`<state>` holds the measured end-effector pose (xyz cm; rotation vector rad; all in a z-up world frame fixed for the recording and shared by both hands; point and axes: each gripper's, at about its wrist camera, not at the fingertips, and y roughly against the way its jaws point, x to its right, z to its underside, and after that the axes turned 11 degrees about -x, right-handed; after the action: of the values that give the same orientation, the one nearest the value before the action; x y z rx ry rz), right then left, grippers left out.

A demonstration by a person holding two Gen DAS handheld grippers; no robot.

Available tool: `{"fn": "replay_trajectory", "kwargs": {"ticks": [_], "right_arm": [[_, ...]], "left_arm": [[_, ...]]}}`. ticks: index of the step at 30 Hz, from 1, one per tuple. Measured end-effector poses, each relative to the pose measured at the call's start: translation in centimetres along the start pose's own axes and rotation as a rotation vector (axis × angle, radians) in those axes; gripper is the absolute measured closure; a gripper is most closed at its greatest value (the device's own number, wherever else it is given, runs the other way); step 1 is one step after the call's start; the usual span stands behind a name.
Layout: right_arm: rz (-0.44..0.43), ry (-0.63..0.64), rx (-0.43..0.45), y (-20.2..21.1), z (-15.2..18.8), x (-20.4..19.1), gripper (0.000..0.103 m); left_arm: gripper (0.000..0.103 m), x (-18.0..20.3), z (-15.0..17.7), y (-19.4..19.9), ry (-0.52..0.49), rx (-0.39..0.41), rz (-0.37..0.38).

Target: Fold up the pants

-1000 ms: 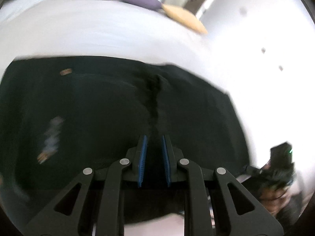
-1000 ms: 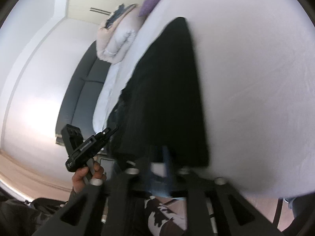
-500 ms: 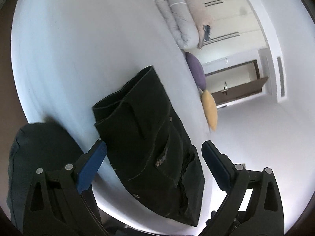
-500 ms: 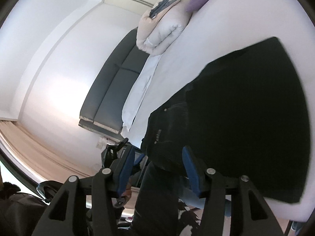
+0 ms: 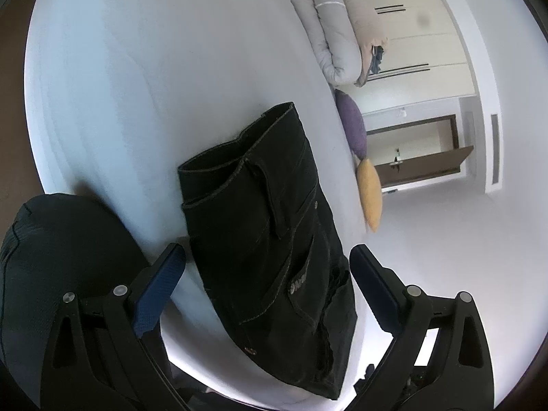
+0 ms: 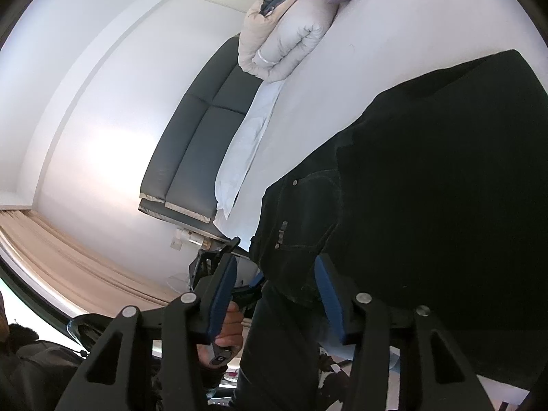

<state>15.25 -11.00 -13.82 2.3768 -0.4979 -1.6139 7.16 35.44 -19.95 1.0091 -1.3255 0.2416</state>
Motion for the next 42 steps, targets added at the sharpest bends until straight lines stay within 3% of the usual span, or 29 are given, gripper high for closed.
{"fn": "replay_trajectory", "kwargs": {"ticks": [10, 13, 17, 19, 21, 24, 29, 31, 32, 38, 42], "right_arm": [[-0.013, 0.008, 0.004, -0.7, -0.6, -0.4, 0.055], [0.001, 0.013, -0.005, -1.1, -1.1, -0.5, 0.056], [0.024, 0.029, -0.019, -1.8, -2.4, -0.8, 0.058], [0.043, 0.031, -0.028, -2.3, -3.3, -0.9, 0.059], [0.056, 0.033, -0.04, -3.1, -4.1, -1.0, 0.061], [0.078, 0.034, -0.065, -4.6, -5.2, -1.0, 0.062], [0.109, 0.012, -0.117, -7.2, -6.5, -0.3, 0.065], [0.131, 0.001, -0.139, -8.2, -6.9, 0.1, 0.067], [0.139, -0.004, -0.146, -8.5, -7.0, 0.3, 0.067], [0.239, -0.041, -0.201, -10.3, -8.7, 1.5, 0.074], [0.331, -0.075, -0.245, -11.6, -9.4, 2.8, 0.091]], "left_arm": [[0.008, 0.7, -0.7, -0.8, 0.021, 0.003, 0.046], [0.02, 0.6, -0.6, -0.6, 0.022, 0.005, 0.06], [0.05, 0.8, -0.4, -0.5, 0.01, 0.007, 0.099], [0.05, 1.3, -0.4, -0.6, -0.01, 0.016, 0.118], [0.05, 1.2, -0.4, -1.5, -0.013, 0.001, 0.075], [0.047, 0.6, 0.1, -2.3, 0.011, -0.003, 0.084], [0.046, 2.0, 0.2, -2.7, -0.044, -0.015, 0.006], [0.058, 2.3, -0.4, -3.2, -0.047, -0.015, 0.005], [0.073, 2.0, -0.6, -3.1, -0.039, -0.015, 0.007], [0.081, 2.2, -0.8, -3.2, -0.068, -0.01, -0.015], [0.083, 4.3, -0.7, -2.9, -0.156, 0.018, -0.061]]}}
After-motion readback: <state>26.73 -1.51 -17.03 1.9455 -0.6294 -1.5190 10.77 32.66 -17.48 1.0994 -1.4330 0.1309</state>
